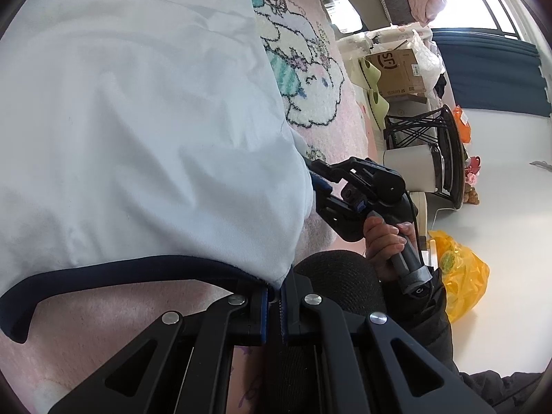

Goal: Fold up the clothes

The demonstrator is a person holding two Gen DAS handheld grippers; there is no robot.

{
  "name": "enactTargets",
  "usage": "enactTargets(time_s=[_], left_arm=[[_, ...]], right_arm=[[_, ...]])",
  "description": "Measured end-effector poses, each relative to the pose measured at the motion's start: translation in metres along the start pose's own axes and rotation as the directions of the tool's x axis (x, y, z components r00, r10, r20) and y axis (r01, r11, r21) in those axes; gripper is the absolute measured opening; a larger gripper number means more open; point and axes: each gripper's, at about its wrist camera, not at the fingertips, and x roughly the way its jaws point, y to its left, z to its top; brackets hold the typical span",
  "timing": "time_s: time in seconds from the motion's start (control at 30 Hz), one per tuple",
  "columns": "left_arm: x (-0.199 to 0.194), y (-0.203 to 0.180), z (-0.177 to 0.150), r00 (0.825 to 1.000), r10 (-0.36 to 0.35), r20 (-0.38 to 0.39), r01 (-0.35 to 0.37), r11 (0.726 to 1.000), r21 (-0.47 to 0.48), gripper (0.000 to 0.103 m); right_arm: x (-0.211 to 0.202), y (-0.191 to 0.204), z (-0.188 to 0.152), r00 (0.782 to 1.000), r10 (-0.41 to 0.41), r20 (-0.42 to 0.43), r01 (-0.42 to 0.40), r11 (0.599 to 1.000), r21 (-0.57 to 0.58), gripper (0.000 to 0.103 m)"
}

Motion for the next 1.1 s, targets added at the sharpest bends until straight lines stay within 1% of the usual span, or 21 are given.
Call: enactTargets(time_s=[0.07, 0.13, 0.17, 0.23, 0.3, 0.37, 0.43, 0.47, 0.53, 0.6, 0.67, 0.7, 0.73, 0.77, 0.8, 0.83, 0.87, 0.97, 1.03, 1.07, 1.1], left_arm=[[0.001, 0.001, -0.001, 1.000, 0.005, -0.003, -0.005, 1.000, 0.001, 0.004], [0.003, 0.002, -0.002, 1.000, 0.017, -0.013, -0.017, 1.000, 0.009, 0.004], [0.004, 0.002, -0.004, 0.999, 0.028, -0.020, -0.028, 0.999, 0.016, 0.004], [0.010, 0.002, -0.007, 0.996, 0.075, -0.048, -0.073, 0.997, 0.039, 0.004], [0.020, 0.003, -0.012, 0.986, 0.139, -0.091, -0.132, 0.989, 0.071, 0.004], [0.030, 0.005, -0.017, 0.975, 0.182, -0.125, -0.172, 0.981, 0.088, 0.004], [0.033, 0.008, -0.018, 0.973, 0.189, -0.135, -0.179, 0.981, 0.080, 0.004], [0.034, 0.009, -0.018, 0.971, 0.192, -0.139, -0.183, 0.980, 0.077, 0.004], [0.037, 0.012, -0.019, 0.969, 0.198, -0.149, -0.189, 0.979, 0.070, 0.004], [0.039, 0.015, -0.019, 0.966, 0.206, -0.158, -0.198, 0.978, 0.064, 0.004], [0.042, 0.017, -0.020, 0.960, 0.227, -0.163, -0.220, 0.974, 0.063, 0.004], [0.043, 0.019, -0.021, 0.956, 0.243, -0.166, -0.236, 0.970, 0.060, 0.004], [0.044, 0.020, -0.022, 0.953, 0.253, -0.166, -0.247, 0.967, 0.057, 0.004], [0.045, 0.022, -0.022, 0.952, 0.259, -0.165, -0.254, 0.966, 0.054, 0.004], [0.045, 0.022, -0.022, 0.950, 0.264, -0.165, -0.258, 0.965, 0.055, 0.004], [0.044, 0.021, -0.023, 0.950, 0.266, -0.165, -0.259, 0.964, 0.063, 0.004], [0.044, 0.019, -0.023, 0.949, 0.268, -0.165, -0.260, 0.963, 0.071, 0.004], [0.042, 0.011, -0.023, 0.941, 0.297, -0.161, -0.281, 0.953, 0.113, 0.004], [0.039, 0.005, -0.025, 0.938, 0.308, -0.159, -0.289, 0.948, 0.135, 0.006], [0.036, 0.002, -0.025, 0.937, 0.311, -0.157, -0.290, 0.946, 0.147, 0.009], [0.033, -0.002, -0.026, 0.939, 0.306, -0.157, -0.282, 0.946, 0.159, 0.019]], right_arm=[[-0.005, -0.001, 0.001, 0.999, 0.034, 0.032, -0.034, 0.999, 0.012, 0.004], [-0.009, 0.005, 0.000, 0.995, 0.075, 0.061, -0.075, 0.997, -0.003, 0.003], [-0.012, 0.010, -0.001, 0.992, 0.098, 0.075, -0.097, 0.995, -0.015, 0.003], [-0.017, 0.020, -0.003, 0.985, 0.138, 0.103, -0.134, 0.990, -0.046, 0.003], [-0.027, 0.033, -0.005, 0.979, 0.148, 0.141, -0.135, 0.986, -0.098, 0.003], [-0.039, 0.043, -0.005, 0.973, 0.136, 0.185, -0.111, 0.984, -0.136, 0.003], [-0.051, 0.053, -0.006, 0.965, 0.124, 0.230, -0.085, 0.981, -0.173, 0.003], [-0.055, 0.056, -0.005, 0.963, 0.118, 0.243, -0.073, 0.980, -0.184, 0.003], [-0.059, 0.055, -0.003, 0.966, 0.092, 0.240, -0.050, 0.983, -0.177, 0.003], [-0.053, 0.052, -0.007, 0.974, -0.002, 0.225, 0.035, 0.989, -0.143, 0.003], [-0.047, 0.047, -0.012, 0.973, -0.099, 0.208, 0.125, 0.986, -0.114, 0.005], [-0.046, 0.042, -0.016, 0.972, -0.132, 0.195, 0.153, 0.984, -0.095, 0.006], [-0.045, 0.039, -0.019, 0.970, -0.159, 0.183, 0.176, 0.981, -0.082, 0.012], [-0.043, 0.036, -0.024, 0.970, -0.175, 0.171, 0.191, 0.979, -0.078, 0.032], [-0.042, 0.034, -0.030, 0.968, -0.193, 0.162, 0.206, 0.976, -0.071, 0.046], [-0.042, 0.032, -0.035, 0.964, -0.212, 0.163, 0.224, 0.973, -0.059, 0.070], [-0.043, 0.031, -0.040, 0.958, -0.228, 0.172, 0.240, 0.969, -0.055, 0.075], [-0.045, 0.035, -0.048, 0.948, -0.256, 0.190, 0.277, 0.957, -0.091, 0.075], [-0.040, 0.040, -0.050, 0.944, -0.275, 0.184, 0.297, 0.949, -0.102, 0.075], [-0.038, 0.040, -0.051, 0.943, -0.281, 0.180, 0.302, 0.948, -0.102, 0.075], [-0.037, 0.039, -0.052, 0.942, -0.288, 0.175, 0.308, 0.946, -0.102, 0.075]])
